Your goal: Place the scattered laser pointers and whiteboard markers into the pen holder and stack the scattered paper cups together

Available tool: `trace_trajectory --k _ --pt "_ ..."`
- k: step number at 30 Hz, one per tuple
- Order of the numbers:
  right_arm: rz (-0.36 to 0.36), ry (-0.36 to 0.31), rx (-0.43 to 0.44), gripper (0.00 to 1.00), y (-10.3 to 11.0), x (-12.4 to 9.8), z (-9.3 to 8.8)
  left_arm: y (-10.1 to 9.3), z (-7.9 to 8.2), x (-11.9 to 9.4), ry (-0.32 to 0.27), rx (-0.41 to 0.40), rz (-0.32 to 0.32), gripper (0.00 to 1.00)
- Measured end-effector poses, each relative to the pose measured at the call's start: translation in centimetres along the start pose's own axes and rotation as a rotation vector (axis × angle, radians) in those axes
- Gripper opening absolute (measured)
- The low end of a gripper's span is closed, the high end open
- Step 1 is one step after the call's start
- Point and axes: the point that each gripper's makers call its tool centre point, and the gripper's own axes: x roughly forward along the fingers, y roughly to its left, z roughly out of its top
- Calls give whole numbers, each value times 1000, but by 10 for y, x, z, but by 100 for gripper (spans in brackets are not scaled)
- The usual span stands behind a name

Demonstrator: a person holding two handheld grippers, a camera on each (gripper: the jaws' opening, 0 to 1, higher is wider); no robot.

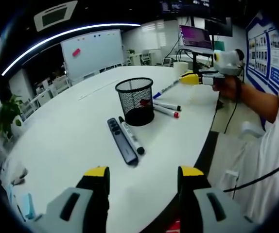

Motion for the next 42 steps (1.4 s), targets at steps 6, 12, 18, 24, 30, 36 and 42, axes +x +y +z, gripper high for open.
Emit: trace_trajectory --k 6,12,18,24,30,36,42 --pt "-5 -32 0 11 -2 -1 7 0 0 0 1 -1 1 56" --pt "-8 -47 -8 11 -1 -1 11 0 0 0 1 -2 2 56" --pt "-10 -60 -12 11 -1 -2 14 0 0 0 0 -1 1 56" --pt "-29 -77 -15 11 -5 -3 18 1 0 0 0 0 3 56" --pt "-40 -103 -21 11 -7 -4 24 1 0 -1 -1 -1 2 56" --pt "-44 -106 -21 11 -8 -2 27 1 0 -1 -2 -2 2 56" --pt "-67 -115 -16 11 -12 -3 29 2 0 -1 -3 -2 4 56"
